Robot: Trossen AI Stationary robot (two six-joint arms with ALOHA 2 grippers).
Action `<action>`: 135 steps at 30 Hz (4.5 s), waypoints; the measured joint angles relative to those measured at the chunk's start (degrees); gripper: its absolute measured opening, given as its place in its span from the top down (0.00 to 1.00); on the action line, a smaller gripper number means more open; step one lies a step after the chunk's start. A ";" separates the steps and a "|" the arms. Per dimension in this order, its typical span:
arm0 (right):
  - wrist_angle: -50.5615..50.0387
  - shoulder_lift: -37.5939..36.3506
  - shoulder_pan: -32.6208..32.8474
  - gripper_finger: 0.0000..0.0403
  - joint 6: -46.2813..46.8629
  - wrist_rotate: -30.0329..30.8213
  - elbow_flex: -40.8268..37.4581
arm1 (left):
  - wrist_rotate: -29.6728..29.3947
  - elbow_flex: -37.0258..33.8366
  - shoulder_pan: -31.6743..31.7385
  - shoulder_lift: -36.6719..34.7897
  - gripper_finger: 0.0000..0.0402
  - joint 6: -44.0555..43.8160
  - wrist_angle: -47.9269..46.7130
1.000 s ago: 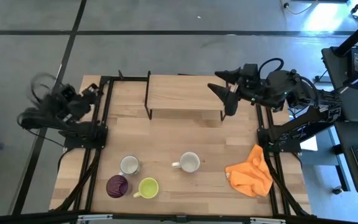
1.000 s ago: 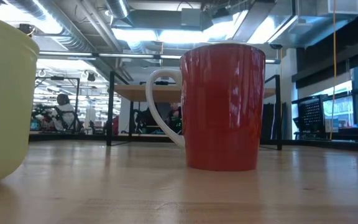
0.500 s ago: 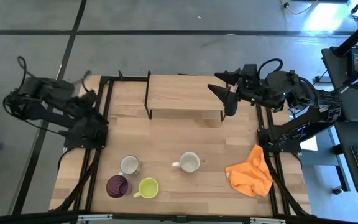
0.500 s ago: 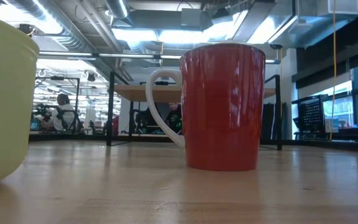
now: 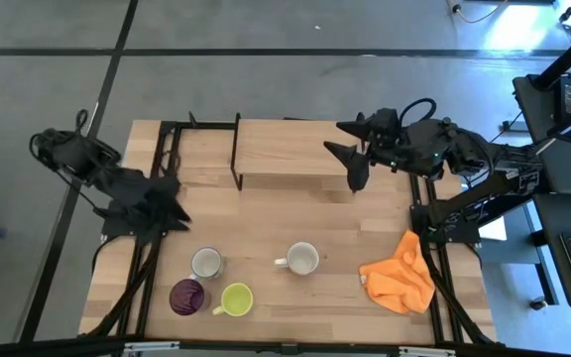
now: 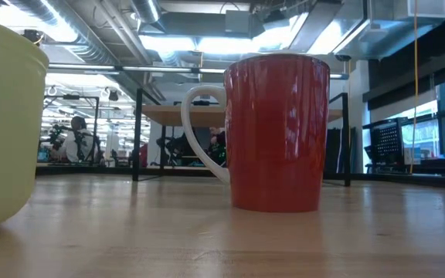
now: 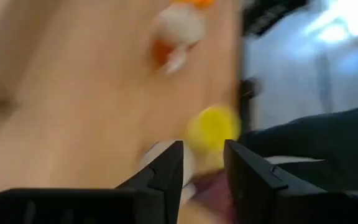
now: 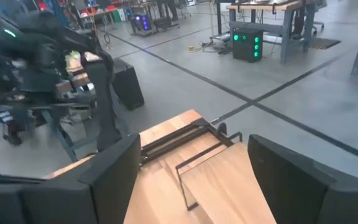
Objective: Stack small to large cups/mugs on shelf
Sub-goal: Put the violet cup on the shelf
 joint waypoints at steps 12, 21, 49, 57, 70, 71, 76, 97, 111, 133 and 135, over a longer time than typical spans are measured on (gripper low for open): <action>0.04 -0.28 0.00 0.26 -6.20 -0.42 0.00 | -10.81 23.43 -24.77 25.58 0.79 -19.06 -18.80; -0.19 -0.30 0.09 0.26 -7.39 -0.46 0.00 | -9.43 13.68 -25.83 31.55 0.77 -37.46 -19.62; -5.20 0.69 0.31 0.26 -4.33 -11.93 -0.04 | -9.14 -1.14 -29.47 28.92 0.61 -47.29 -15.49; -5.12 2.22 0.28 0.26 -4.35 -11.90 -0.04 | -9.13 -4.08 -29.73 26.25 0.61 -45.33 -13.61; -5.14 3.34 -0.46 0.26 -4.14 -11.85 -0.04 | -8.74 -12.69 -29.73 22.42 0.61 -45.79 -3.45; -5.13 3.33 -0.46 0.26 -4.08 -11.84 -0.04 | -8.45 -13.53 -29.73 22.42 0.61 -45.81 -2.69; -5.05 3.32 -0.46 0.26 -4.00 -11.81 -0.04 | -7.44 -16.28 -29.70 22.45 0.61 -45.86 0.19; -5.05 3.30 -0.48 0.26 -3.45 -11.80 -0.04 | -2.47 -20.42 -29.22 22.47 0.81 -46.28 1.09; -5.75 3.28 -0.74 0.26 -3.87 -7.81 -0.02 | -4.77 -13.42 -25.92 20.32 0.99 -47.40 -5.80; -25.52 3.02 -0.72 0.26 12.63 3.08 0.02 | -13.48 20.66 19.50 19.76 1.00 -2.10 -19.25; -26.44 3.02 -0.72 0.26 14.10 3.08 0.02 | -10.96 22.78 27.51 20.80 1.00 4.59 -19.33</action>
